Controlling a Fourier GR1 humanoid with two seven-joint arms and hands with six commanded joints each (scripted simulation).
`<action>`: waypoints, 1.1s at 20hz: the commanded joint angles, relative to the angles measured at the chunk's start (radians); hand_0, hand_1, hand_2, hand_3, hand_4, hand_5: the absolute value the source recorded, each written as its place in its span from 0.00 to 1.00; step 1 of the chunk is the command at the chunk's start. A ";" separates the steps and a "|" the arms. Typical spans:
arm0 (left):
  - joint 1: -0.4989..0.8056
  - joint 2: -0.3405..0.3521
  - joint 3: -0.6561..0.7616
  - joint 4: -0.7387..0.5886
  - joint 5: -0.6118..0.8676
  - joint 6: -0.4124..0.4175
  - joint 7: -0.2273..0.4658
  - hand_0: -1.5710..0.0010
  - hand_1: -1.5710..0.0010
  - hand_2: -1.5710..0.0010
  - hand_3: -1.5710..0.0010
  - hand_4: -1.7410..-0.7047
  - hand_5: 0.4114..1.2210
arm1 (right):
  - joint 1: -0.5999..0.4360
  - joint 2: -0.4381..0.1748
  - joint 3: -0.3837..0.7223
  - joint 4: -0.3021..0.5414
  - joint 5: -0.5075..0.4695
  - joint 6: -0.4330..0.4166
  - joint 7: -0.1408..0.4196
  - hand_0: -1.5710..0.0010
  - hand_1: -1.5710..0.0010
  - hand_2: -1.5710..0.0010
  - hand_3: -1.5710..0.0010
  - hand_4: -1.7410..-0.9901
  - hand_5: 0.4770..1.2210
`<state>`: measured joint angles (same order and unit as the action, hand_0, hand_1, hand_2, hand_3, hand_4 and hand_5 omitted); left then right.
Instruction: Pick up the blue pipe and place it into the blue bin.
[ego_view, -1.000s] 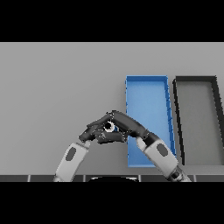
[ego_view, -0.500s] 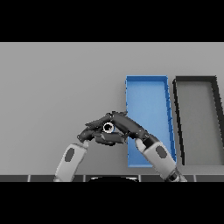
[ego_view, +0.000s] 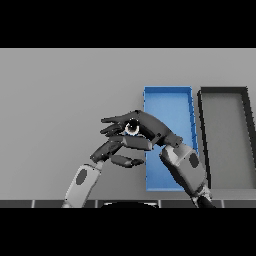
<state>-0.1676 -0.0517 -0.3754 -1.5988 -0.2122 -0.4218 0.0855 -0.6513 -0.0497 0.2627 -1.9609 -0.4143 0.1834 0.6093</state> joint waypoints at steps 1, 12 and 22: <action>0.000 0.010 0.010 0.003 0.006 -0.005 0.003 1.00 1.00 1.00 1.00 0.81 0.04 | -0.064 -0.043 -0.036 0.021 -0.069 -0.016 -0.001 0.00 0.00 0.00 0.00 0.00 1.00; 0.002 0.019 0.011 -0.018 0.008 -0.010 0.019 1.00 1.00 1.00 1.00 0.82 0.00 | -0.296 -0.278 -0.364 0.257 -0.024 -0.099 -0.017 0.00 0.00 0.00 0.00 0.00 1.00; 0.029 0.018 -0.005 -0.034 0.000 -0.007 0.019 1.00 1.00 1.00 1.00 0.84 0.01 | 0.130 -0.286 -0.430 0.189 0.034 -0.079 0.001 0.00 0.00 0.00 0.00 0.00 1.00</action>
<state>-0.1375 -0.0337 -0.3805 -1.6329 -0.2118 -0.4287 0.1033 -0.5196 -0.3358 -0.1670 -1.7711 -0.3794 0.1076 0.6098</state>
